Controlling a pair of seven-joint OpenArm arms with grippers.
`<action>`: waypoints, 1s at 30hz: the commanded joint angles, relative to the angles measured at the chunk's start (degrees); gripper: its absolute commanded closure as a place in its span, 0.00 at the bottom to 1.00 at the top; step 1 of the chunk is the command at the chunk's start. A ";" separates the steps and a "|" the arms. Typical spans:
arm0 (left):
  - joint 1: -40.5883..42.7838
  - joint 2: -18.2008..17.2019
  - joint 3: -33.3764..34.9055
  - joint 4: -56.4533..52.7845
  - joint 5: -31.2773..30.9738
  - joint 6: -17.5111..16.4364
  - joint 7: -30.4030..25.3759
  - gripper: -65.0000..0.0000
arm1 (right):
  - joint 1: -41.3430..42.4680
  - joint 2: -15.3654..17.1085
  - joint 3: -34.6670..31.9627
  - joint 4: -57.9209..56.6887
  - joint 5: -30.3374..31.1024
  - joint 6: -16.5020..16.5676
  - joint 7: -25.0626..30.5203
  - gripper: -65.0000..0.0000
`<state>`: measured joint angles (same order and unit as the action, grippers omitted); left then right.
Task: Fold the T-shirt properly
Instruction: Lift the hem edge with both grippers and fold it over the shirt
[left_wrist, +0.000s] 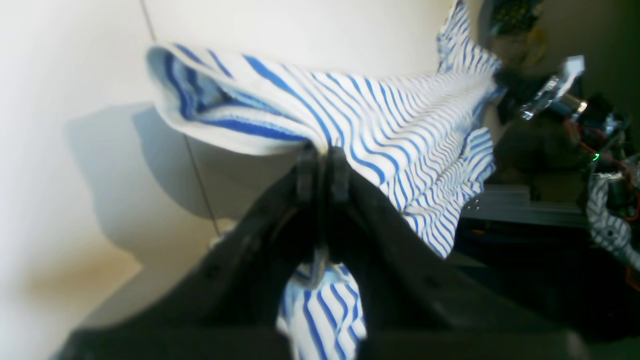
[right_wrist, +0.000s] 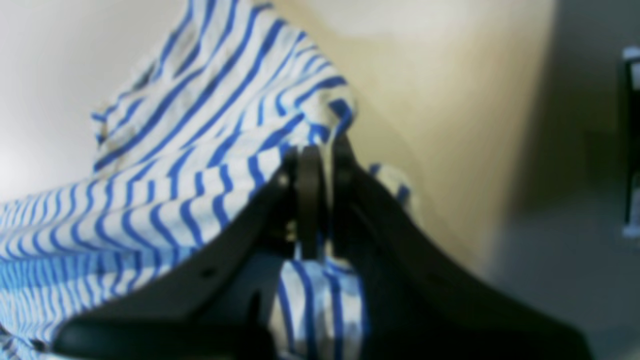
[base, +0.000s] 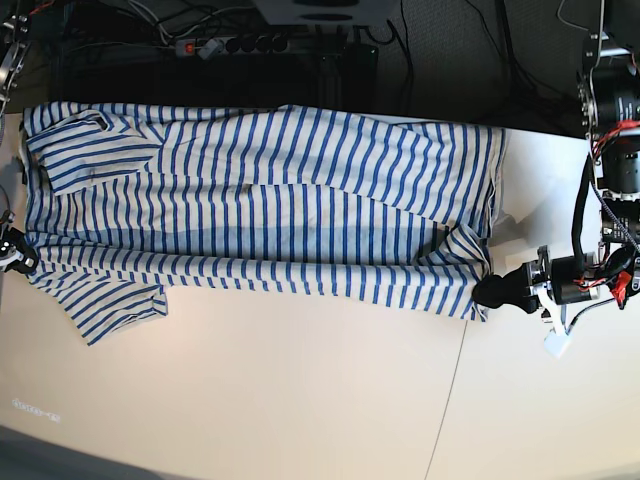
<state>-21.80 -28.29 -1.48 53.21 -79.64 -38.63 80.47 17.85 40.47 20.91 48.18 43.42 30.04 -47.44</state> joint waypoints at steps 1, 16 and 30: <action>-0.24 -1.70 -0.37 2.38 -1.38 -1.37 -0.47 1.00 | 0.61 1.88 0.35 1.18 0.74 5.09 1.09 1.00; 4.17 -2.19 -0.37 6.71 -1.53 -1.37 -0.47 1.00 | -3.85 1.46 0.35 1.11 0.74 4.83 3.13 0.66; 4.20 -2.21 -0.37 6.73 -1.53 -1.37 -0.47 1.00 | 6.25 1.20 0.33 0.87 -3.69 4.66 5.79 0.51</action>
<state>-16.19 -29.52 -1.48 59.02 -79.96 -38.61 80.60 22.79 39.99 20.91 48.36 39.09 30.02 -42.78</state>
